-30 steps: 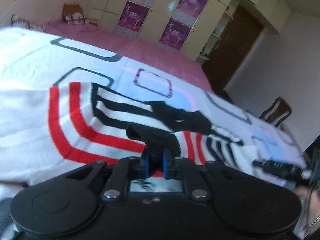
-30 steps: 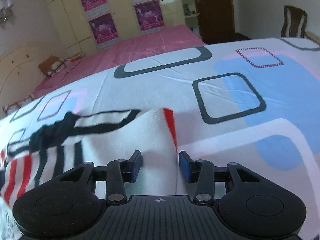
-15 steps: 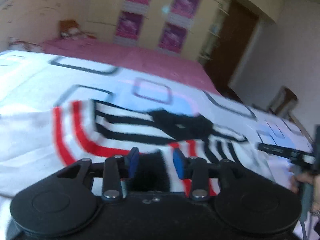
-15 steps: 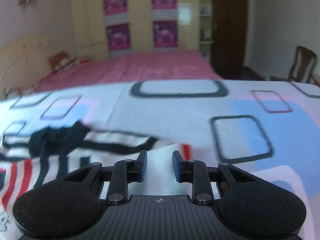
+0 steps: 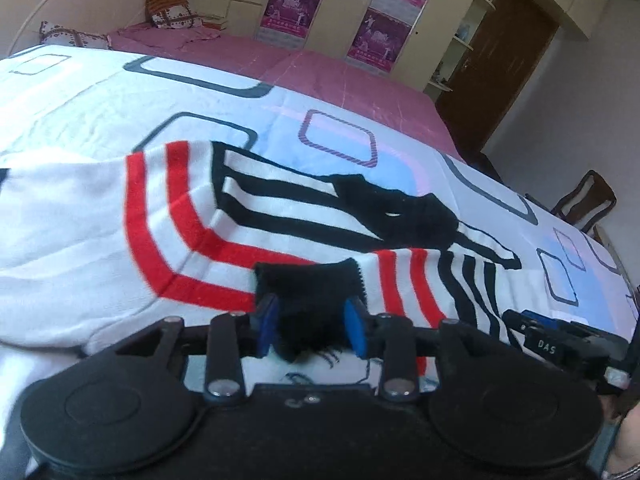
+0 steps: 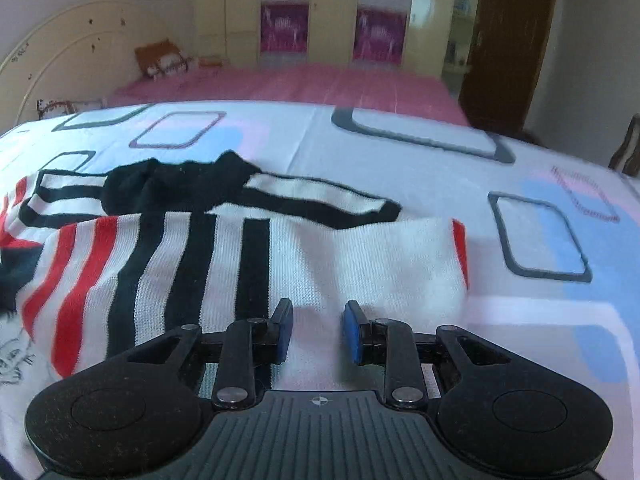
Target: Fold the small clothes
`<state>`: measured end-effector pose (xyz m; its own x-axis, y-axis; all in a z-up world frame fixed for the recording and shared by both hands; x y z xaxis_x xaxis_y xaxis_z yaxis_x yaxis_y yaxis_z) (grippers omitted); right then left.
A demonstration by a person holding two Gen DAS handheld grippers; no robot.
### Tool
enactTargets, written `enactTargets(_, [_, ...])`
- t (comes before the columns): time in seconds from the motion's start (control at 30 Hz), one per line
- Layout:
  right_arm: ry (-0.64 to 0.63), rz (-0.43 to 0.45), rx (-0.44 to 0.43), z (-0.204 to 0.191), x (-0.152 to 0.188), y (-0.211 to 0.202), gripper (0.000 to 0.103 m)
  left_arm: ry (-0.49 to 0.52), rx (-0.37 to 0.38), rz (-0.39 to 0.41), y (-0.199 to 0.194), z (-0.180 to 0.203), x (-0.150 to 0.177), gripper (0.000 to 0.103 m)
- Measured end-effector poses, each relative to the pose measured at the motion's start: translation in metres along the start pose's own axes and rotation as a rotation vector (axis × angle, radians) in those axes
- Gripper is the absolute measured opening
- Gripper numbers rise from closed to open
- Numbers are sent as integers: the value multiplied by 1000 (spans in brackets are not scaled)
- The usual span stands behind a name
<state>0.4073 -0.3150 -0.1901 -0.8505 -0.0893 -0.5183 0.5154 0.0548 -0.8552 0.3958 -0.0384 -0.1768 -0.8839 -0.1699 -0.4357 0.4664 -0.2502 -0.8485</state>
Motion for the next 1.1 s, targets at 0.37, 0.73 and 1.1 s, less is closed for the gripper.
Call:
enactTargets(0.37, [-61, 2, -49, -56, 1, -12, 27, -19, -93, -3, -30, -27, 9, 39])
enactTargets(0.73, [-114, -35, -10, -130, 1, -7, 27, -44, -116, 5, -55, -85, 12, 43])
enactTargets(1.1, [-51, 19, -78, -195, -19, -29, 27, -163, -139, 24, -96, -196, 21, 53])
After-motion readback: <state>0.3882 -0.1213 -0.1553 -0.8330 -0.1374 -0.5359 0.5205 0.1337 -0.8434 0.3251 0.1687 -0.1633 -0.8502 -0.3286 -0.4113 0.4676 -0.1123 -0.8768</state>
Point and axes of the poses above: each gripper's, at about its wrist camera, not at the fingertips, and y roughly the way its jaws point, z to its right, x to its underside, the point moved 2 cm from there along y, roughly the way its jaws point, and after that the axes turned 14 degrees about -z, right-handed, at the moved point
